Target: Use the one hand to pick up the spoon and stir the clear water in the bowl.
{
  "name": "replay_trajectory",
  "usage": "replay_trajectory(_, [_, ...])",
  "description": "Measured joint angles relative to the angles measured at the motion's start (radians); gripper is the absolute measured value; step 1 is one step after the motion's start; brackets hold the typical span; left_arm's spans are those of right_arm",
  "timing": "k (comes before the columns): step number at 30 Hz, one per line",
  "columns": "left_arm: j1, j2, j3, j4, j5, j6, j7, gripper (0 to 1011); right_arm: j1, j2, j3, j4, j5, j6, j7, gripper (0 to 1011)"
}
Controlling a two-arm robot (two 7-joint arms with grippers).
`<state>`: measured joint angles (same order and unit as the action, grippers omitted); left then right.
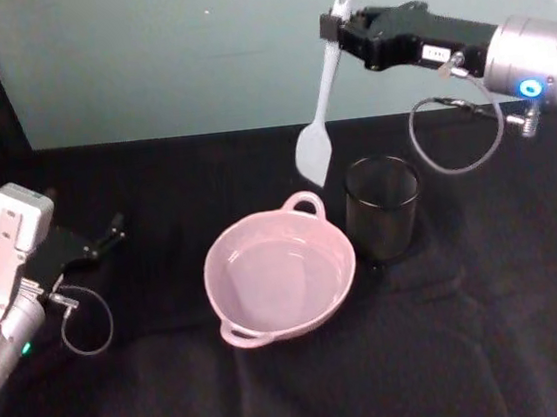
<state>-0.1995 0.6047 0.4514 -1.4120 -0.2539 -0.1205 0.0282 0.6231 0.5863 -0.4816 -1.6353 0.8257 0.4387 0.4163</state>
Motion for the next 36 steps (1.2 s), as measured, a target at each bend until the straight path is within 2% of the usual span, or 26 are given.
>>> replay_trajectory(6, [0.000,0.000,0.000,0.000,0.000,0.000,0.000,1011,0.026,-0.014,-0.063,0.047,-0.017,-0.023,0.042,118])
replay_trajectory(7, [0.000,0.000,0.000,0.000,0.000,0.000,0.000,1011,0.024,-0.022,-0.088,0.051,-0.024,-0.032,0.046,118])
replay_trajectory(8, [0.000,0.000,0.000,0.000,0.000,0.000,0.000,1011,0.024,-0.022,-0.088,0.051,-0.024,-0.032,0.046,118])
replay_trajectory(9, [0.000,0.000,0.000,0.000,0.000,0.000,0.000,1011,0.020,-0.030,-0.103,0.057,-0.026,-0.038,0.047,118])
replay_trajectory(15, [0.000,0.000,0.000,0.000,0.000,0.000,0.000,1011,0.017,-0.052,-0.146,0.101,-0.041,-0.069,0.069,118])
replay_trajectory(21, [0.000,0.000,0.000,0.000,0.000,0.000,0.000,1011,0.013,-0.070,-0.189,0.146,-0.085,-0.124,0.105,118])
replay_trajectory(28, [0.000,0.000,0.000,0.000,0.000,0.000,0.000,1011,0.012,-0.095,-0.208,0.201,-0.113,-0.168,0.144,118])
replay_trajectory(36, [0.000,0.000,0.000,0.000,0.000,0.000,0.000,1011,0.002,-0.112,-0.212,0.228,-0.142,-0.198,0.165,118])
